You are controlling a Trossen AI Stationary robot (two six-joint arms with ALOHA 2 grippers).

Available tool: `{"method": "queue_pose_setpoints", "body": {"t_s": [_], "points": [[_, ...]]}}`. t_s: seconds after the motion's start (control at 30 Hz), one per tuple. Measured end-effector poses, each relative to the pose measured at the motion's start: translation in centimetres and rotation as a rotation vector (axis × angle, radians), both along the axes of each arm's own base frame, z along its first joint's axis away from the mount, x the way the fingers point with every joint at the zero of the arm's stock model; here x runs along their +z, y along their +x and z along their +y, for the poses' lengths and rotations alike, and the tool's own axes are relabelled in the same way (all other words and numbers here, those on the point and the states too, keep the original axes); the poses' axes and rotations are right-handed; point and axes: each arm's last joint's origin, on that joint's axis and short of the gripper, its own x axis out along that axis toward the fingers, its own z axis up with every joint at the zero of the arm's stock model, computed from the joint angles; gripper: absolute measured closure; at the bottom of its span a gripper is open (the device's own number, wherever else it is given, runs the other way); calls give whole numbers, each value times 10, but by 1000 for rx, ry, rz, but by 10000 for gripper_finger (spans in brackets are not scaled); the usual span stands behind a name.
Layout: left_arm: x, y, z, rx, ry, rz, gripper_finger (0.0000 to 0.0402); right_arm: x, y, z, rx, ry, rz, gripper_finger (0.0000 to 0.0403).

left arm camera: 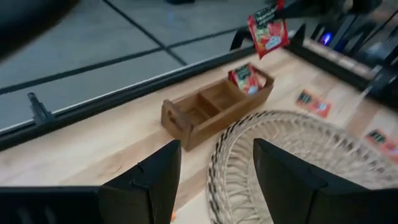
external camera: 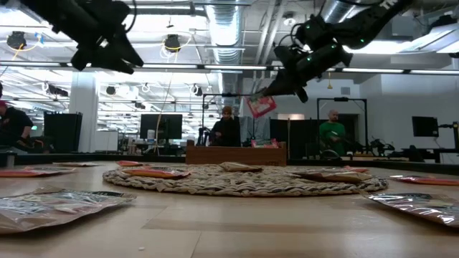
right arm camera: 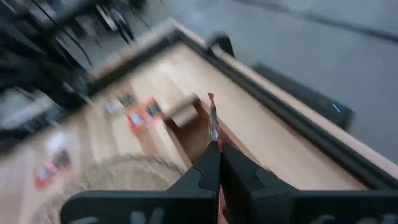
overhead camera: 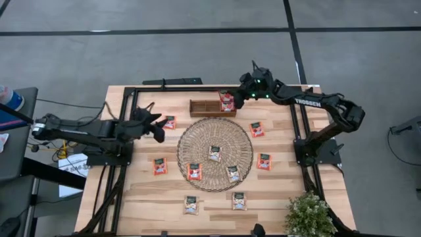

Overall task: Pick & Place Tea
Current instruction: Put the red tea bag into the right section of the wooden organizer

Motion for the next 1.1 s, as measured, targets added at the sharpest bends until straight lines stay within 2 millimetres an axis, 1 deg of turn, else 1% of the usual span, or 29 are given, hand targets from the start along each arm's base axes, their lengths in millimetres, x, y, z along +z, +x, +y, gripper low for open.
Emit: {"method": "queue_pose_setpoints", "body": {"t_s": [0.13, 0.37, 0.57, 0.67, 0.77, 0.97, 1.1], "points": [[-4, -13, 1, 6, 1, -115, 208, -8, -4, 4, -10, -15, -89, 403], [-8, -26, 2, -22, 42, -258, 208, -28, -5, 6, -42, -25, -59, 403], [-21, -30, 1, -39, 17, -281, 208, -43, -13, 7, -119, -40, -20, 403], [-27, -30, 1, -35, 6, -295, 208, -48, -15, 9, -139, -55, -31, 403], [-29, -29, 1, -35, 3, -315, 208, -53, -15, 14, -147, -51, -12, 403], [-29, -29, 1, -35, 2, -317, 208, -53, -12, 18, -145, -66, -8, 403], [-29, -28, 1, -46, -1, -316, 208, -53, -13, 16, -185, -81, -1, 403]]}}
